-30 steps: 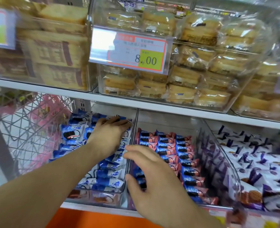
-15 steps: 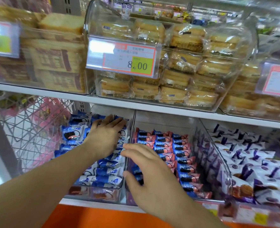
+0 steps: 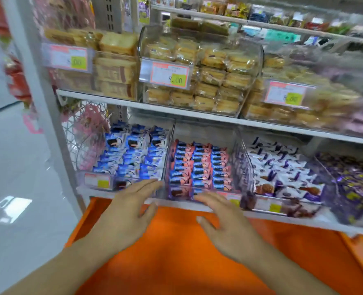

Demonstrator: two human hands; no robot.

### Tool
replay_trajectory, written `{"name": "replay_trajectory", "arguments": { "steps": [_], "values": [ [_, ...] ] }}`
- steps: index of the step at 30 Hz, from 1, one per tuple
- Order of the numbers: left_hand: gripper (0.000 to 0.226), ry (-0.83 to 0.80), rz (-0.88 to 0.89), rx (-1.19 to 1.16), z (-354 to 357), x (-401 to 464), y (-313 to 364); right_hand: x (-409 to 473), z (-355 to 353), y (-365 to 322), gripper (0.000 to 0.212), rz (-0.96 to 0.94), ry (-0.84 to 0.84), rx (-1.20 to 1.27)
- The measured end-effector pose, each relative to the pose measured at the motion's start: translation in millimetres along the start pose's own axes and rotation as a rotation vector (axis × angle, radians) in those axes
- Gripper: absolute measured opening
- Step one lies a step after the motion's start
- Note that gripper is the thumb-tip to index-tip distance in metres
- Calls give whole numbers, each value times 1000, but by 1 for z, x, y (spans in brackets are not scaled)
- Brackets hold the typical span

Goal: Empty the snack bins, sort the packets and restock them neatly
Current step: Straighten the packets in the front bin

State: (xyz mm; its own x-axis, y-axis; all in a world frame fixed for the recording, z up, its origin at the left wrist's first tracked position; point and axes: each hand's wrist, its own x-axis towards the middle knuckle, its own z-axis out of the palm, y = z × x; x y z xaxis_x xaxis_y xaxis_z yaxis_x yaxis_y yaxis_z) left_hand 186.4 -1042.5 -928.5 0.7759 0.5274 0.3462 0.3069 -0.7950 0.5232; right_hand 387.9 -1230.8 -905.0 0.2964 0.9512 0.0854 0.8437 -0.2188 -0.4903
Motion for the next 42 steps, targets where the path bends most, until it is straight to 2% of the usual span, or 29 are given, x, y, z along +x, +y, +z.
{"name": "replay_trajectory", "arguments": {
  "steps": [3,6,10,13,19,23,32,39,42],
  "values": [
    [52,-199,39,-6,33,-56,27,-53,17,17,57,110,-78,-75],
    [52,-351,-32,-17,63,-101,36,-103,35,35,65,263,-237,-49],
    [49,-560,-62,4,84,-146,37,-161,45,48,48,378,-489,29],
    [38,-670,-71,49,83,-158,39,-181,45,58,38,394,-478,-1],
    [39,-646,-107,88,91,-148,34,-176,41,71,37,378,-402,-178],
    [38,-545,-151,58,99,-129,24,-157,41,81,33,335,-322,-230],
    [42,-347,-92,233,129,-58,-7,-77,52,128,34,394,-117,-201],
    [62,-121,-60,233,144,-52,4,-69,71,146,50,357,269,-234],
    [65,-151,-61,192,163,-53,5,-75,83,149,47,405,292,-182]
  ]
}}
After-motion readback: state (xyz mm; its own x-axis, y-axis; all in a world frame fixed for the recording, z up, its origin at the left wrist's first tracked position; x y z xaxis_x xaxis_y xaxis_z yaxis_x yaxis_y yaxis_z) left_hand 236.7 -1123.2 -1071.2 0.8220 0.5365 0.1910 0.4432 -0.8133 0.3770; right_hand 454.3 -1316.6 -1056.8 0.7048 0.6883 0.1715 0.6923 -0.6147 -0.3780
